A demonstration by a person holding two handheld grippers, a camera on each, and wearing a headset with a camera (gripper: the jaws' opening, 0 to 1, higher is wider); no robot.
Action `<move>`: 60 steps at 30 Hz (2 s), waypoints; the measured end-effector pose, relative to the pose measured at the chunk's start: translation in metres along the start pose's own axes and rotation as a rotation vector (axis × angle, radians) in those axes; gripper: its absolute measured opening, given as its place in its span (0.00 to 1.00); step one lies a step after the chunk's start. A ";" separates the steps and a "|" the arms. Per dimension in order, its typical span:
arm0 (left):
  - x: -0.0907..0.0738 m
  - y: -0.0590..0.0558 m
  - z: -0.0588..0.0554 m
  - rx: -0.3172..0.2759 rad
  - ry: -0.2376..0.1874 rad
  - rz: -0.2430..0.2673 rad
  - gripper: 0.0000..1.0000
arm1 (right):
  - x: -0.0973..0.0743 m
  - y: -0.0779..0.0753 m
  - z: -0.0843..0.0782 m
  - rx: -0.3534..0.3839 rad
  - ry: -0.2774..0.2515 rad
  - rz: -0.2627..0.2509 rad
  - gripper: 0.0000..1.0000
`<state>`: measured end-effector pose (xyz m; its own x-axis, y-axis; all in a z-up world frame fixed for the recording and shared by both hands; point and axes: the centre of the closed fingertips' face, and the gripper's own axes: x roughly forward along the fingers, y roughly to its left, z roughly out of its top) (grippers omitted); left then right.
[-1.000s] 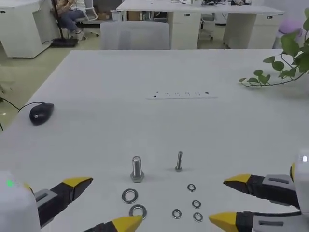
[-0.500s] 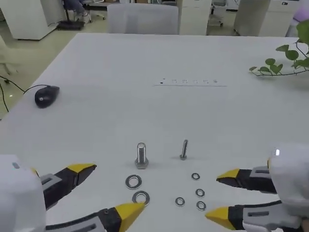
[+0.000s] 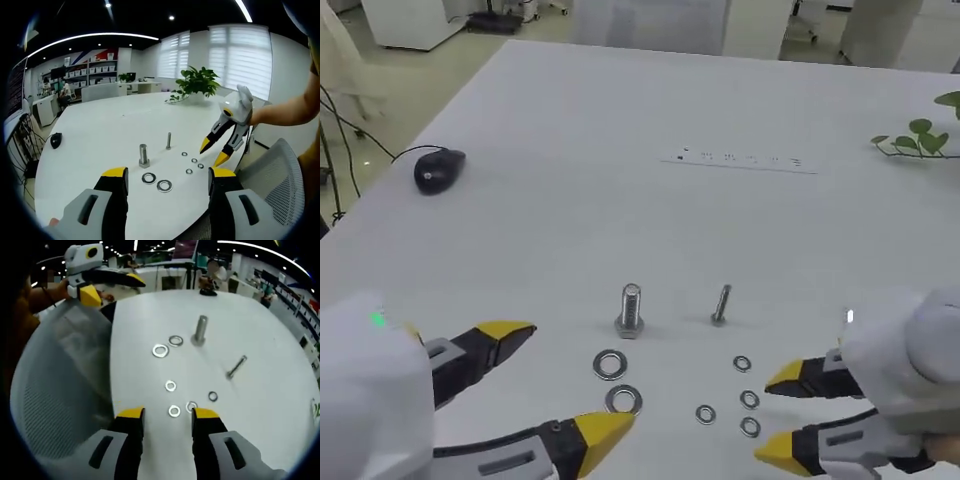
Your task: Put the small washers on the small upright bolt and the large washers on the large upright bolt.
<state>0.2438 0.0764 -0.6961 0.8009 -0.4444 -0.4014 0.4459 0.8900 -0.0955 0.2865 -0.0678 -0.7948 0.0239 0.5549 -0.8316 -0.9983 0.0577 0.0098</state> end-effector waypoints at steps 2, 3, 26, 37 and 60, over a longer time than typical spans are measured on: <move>0.000 0.001 0.001 -0.007 -0.010 0.003 0.64 | 0.002 0.002 -0.002 -0.025 0.023 0.013 0.38; 0.000 0.000 0.000 -0.009 -0.009 0.001 0.64 | 0.003 0.002 -0.001 -0.031 0.027 0.018 0.38; 0.004 0.001 0.000 -0.021 -0.010 0.001 0.64 | 0.021 0.000 -0.017 -0.186 0.207 0.095 0.28; 0.004 0.001 0.003 -0.024 -0.020 0.006 0.64 | 0.023 -0.003 -0.018 -0.231 0.233 0.105 0.23; 0.005 0.000 0.003 -0.025 -0.020 0.000 0.64 | 0.024 -0.007 -0.017 -0.299 0.247 0.108 0.16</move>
<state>0.2489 0.0735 -0.6953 0.8091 -0.4459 -0.3829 0.4359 0.8922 -0.1179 0.2927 -0.0685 -0.8244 -0.0591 0.3261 -0.9435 -0.9667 -0.2546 -0.0274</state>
